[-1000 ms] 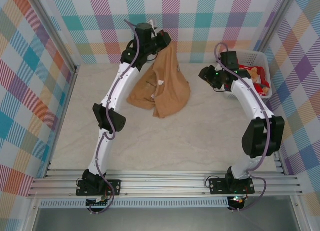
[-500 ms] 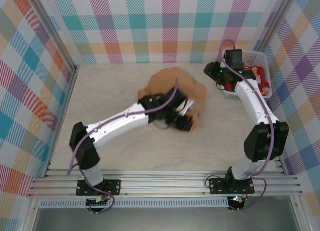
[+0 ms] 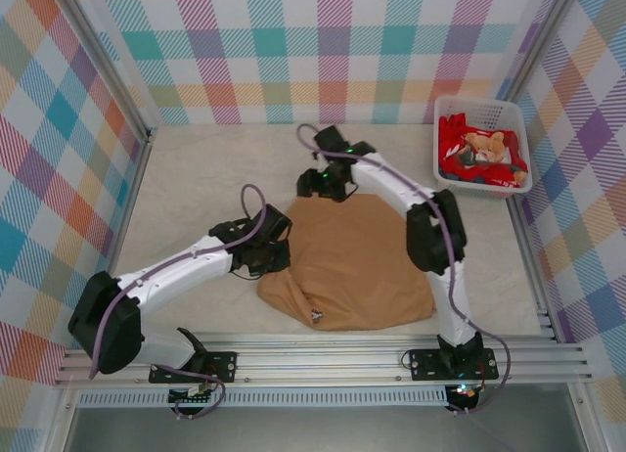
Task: Fold and stack the t-shirts
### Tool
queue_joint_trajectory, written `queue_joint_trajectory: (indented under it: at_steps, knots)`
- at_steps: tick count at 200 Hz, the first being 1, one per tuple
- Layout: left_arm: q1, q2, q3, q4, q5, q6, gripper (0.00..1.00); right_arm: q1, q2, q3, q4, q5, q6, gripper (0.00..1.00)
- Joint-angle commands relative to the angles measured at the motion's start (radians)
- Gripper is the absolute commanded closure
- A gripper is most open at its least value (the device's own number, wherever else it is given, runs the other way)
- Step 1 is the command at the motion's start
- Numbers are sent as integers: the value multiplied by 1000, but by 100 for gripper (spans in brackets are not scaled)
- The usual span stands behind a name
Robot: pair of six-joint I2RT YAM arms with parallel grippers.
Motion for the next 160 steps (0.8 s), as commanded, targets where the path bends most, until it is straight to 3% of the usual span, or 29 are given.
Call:
queue_joint_trajectory:
  at_steps: [1, 26, 66, 78, 89, 107, 136, 160]
  knots:
    - [49, -44, -44, 47, -23, -87, 100, 46, 101, 136, -136, 92, 66, 32]
    - [81, -78, -63, 52, -17, -101, 100, 73, 231, 268, -241, 183, 179, 27]
    - [90, -96, -60, 40, -1, -95, 100, 72, 386, 476, -402, 308, 264, 28]
    - [92, -104, -57, 30, -6, -87, 100, 68, 406, 488, -392, 299, 271, 41]
    - [101, -110, -55, 16, -8, -80, 100, 63, 416, 493, -380, 284, 274, 67]
    - [131, -117, -46, -6, -8, -67, 100, 45, 393, 511, -352, 269, 265, 100]
    - [226, -106, -3, -21, -38, -66, 100, -6, 254, 530, -192, 264, 193, 100]
    - [304, -39, 88, 1, -69, -77, 100, -87, 209, 662, -95, 165, 180, 100]
